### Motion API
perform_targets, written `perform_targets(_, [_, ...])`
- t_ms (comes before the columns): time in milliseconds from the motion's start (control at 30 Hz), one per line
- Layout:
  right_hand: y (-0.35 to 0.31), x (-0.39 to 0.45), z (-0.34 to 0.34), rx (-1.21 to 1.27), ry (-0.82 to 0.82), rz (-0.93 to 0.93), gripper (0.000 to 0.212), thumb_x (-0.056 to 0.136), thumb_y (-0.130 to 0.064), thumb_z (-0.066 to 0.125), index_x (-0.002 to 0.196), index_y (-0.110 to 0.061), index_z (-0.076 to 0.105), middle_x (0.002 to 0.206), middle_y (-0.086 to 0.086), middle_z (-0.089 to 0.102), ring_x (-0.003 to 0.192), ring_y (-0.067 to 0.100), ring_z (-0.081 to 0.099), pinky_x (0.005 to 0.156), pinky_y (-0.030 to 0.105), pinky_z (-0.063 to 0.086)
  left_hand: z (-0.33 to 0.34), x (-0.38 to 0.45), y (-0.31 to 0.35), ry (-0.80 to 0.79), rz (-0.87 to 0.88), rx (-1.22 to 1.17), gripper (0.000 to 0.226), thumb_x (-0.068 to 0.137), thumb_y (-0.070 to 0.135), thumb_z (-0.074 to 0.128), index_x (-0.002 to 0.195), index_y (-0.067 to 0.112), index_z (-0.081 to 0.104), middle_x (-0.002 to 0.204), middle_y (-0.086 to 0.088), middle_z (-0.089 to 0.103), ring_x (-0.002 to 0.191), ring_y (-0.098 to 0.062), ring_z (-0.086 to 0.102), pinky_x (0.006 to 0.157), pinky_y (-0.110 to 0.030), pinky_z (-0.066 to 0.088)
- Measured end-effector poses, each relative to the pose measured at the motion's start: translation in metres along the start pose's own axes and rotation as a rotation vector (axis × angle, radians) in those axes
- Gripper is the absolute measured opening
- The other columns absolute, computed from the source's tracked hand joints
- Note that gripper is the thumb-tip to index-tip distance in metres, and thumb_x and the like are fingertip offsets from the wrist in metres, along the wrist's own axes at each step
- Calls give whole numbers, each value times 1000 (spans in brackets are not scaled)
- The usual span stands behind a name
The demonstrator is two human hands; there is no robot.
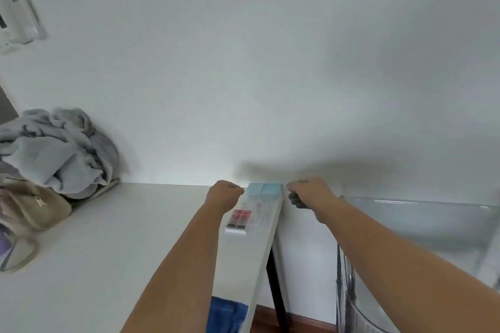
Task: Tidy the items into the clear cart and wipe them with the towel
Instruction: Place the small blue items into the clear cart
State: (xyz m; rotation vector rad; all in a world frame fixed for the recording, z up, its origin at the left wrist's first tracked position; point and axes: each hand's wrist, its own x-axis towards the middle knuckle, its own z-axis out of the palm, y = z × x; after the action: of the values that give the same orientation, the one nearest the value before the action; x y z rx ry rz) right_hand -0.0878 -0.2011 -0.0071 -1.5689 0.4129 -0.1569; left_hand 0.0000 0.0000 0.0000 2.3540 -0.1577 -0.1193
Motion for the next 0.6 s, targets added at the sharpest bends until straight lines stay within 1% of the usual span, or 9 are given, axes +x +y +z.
perform_targets(67, [6,18,10,22,55,79,11,77,-6,63,67,-2,61,65,14,59,55,24,53,53,28,45,9,18,-3,-29,-59,168,20,90,31,57,75,19,52,71,-3,48,68,-24,43,79,-32,36])
perform_targets(133, [11,32,19,42,100,149,11,76,-9,66,72,0,61,67,16,60,57,26,54,54,28,46,14,31,-1,-90,-133,334,26,93,42,52,86,17,52,71,2,49,64,-15,42,88,-35,33])
perform_targets(167, [15,40,22,55,109,175,13,75,-10,68,74,1,60,68,15,59,58,26,54,55,29,46,19,38,2,-110,-136,366,27,94,44,48,92,17,51,73,3,49,67,-13,41,88,-36,30])
perform_targets(200, [18,47,24,49,126,195,16,75,-11,70,76,1,60,69,15,58,59,26,53,56,30,45,24,44,3,-121,-134,390,28,94,44,46,95,16,50,78,2,52,75,-15,46,86,-36,28])
perform_targets(267, [23,60,26,41,154,230,21,76,-16,72,78,-1,58,68,14,56,61,27,53,59,32,44,31,55,5,-93,-123,436,30,93,45,46,97,16,53,96,-2,62,102,-24,53,86,-35,31])
perform_targets(333, [25,71,30,40,171,251,26,75,-20,75,78,-2,57,66,12,54,60,28,52,59,32,45,37,65,9,-30,-125,470,31,91,48,49,96,18,55,103,-3,63,112,-28,54,87,-35,36])
perform_targets(467, [27,81,42,59,157,303,33,72,-27,81,80,-4,58,70,10,54,52,22,48,55,29,49,49,72,22,10,-151,599,18,86,34,56,98,22,60,98,0,59,112,-29,47,79,-35,30])
perform_targets(533, [25,84,46,55,130,329,28,73,-21,80,79,-5,57,70,10,53,50,21,48,49,25,49,55,76,28,-11,-171,655,20,84,28,54,103,23,59,97,1,59,108,-28,42,78,-37,27])
perform_targets(600, [25,88,47,24,124,329,19,76,-9,75,77,-4,56,70,10,51,51,22,48,55,28,53,58,77,33,-42,-174,686,20,84,27,52,102,25,58,93,3,58,100,-27,38,77,-38,24])
